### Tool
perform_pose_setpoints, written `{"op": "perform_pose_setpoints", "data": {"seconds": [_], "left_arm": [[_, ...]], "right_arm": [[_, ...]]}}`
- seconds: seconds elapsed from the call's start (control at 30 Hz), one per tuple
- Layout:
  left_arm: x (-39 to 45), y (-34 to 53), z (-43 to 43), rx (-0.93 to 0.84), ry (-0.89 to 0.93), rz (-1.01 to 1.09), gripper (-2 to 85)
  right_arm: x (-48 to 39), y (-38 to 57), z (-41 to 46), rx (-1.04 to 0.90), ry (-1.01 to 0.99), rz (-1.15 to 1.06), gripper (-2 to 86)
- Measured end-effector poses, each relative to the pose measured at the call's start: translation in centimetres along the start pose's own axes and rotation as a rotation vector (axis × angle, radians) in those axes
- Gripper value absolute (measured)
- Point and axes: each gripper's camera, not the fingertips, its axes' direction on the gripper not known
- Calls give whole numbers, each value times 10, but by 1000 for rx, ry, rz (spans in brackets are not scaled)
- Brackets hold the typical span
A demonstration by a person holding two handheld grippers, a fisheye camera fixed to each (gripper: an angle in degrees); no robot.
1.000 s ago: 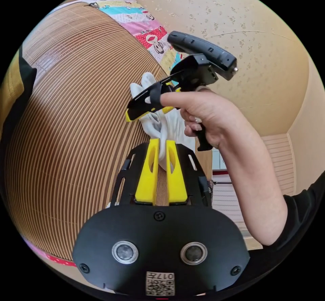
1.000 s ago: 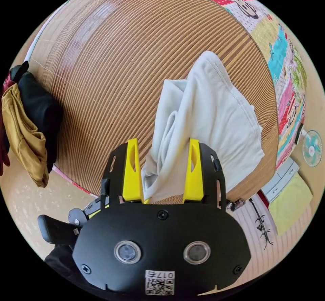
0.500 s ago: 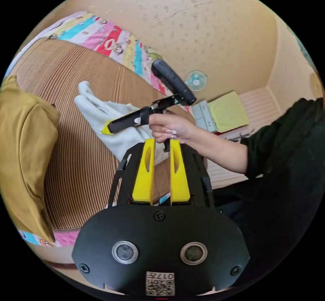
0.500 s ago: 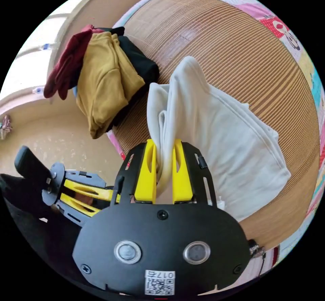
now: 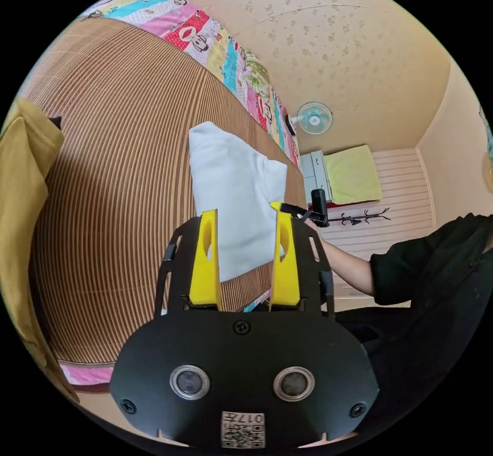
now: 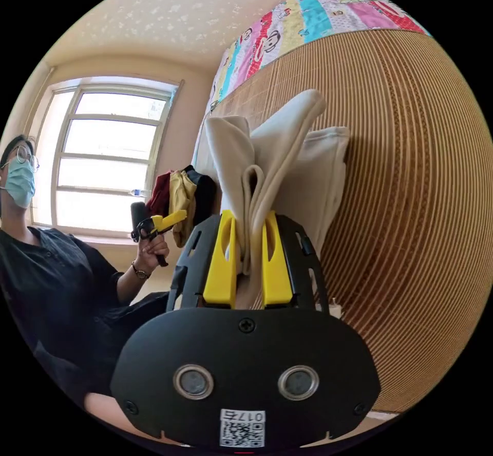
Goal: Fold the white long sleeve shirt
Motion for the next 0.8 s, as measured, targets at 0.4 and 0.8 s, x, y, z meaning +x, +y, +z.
{"op": "perform_pose_setpoints", "data": {"seconds": [0.4,0.8], "left_arm": [[-26,-69,101,-134,-33,-104,199],[4,-62,162,-399,-5,-156,143]], "right_arm": [[91,50,-54,135,-174,191,204],[93,92,-28,-107,-304,269,132]]}}
